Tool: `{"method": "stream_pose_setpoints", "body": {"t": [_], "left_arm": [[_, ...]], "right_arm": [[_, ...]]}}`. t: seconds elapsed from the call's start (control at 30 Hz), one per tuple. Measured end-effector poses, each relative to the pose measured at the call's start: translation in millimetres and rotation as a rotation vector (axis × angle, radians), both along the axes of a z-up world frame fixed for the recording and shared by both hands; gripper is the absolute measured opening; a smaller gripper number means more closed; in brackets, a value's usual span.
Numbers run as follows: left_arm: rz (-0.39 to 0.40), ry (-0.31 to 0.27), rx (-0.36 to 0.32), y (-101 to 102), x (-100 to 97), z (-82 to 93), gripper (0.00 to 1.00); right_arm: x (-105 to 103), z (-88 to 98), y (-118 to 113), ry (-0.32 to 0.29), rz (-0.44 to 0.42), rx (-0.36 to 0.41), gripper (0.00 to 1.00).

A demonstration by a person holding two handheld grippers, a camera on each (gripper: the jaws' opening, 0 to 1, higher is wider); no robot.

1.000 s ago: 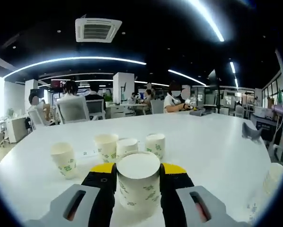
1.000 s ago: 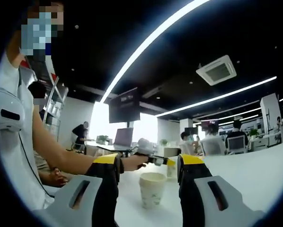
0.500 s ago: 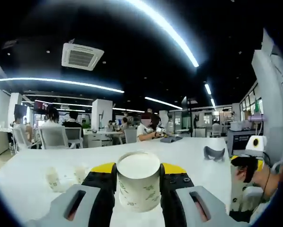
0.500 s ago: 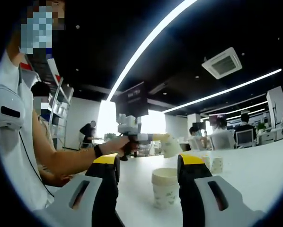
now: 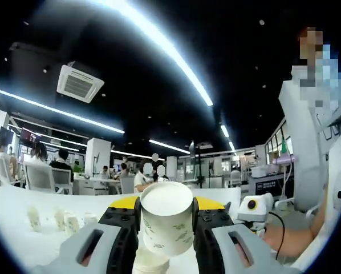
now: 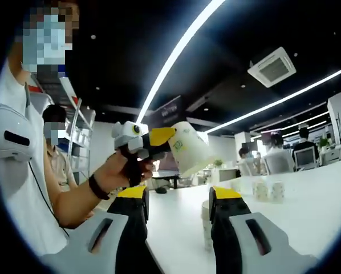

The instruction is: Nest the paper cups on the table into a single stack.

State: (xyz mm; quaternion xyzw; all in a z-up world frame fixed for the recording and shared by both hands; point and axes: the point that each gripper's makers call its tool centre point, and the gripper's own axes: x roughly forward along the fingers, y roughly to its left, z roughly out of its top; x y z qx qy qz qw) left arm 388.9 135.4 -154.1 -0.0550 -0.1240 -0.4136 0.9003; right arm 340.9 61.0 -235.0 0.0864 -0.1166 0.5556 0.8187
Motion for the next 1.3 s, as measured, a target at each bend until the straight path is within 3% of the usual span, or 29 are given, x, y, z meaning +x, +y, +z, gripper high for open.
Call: {"method": "stream_pose_setpoints", "body": {"t": [0.27, 0.4, 0.57, 1.03, 1.3], "left_arm": [[-0.035, 0.024, -0.071, -17.7, -15.7, -15.7, 0.38], [-0.029, 0.045, -0.067, -22.0, -13.0, -27.0, 0.38], [-0.044, 0.063, -0.071, -28.6, -15.2, -32.2, 0.38], [-0.018, 0.029, 0.018, -35.1, -23.8, -43.0, 0.39], [-0.049, 0.070, 0.024, -39.0, -28.3, -48.2, 0.44]], "right_arm": [[-0.8, -5.6, 2.6, 0.019, 0.009, 0.010, 0.33], [2.4, -4.1, -1.6, 0.026, -0.005, 0.026, 0.22], [7.9, -5.7, -7.9, 0.035, -0.031, 0.030, 0.17], [15.7, -12.6, -18.6, -0.006, -0.092, -0.029, 0.05], [16.5, -13.0, -23.1, -0.008, -0.101, -0.023, 0.02]]}}
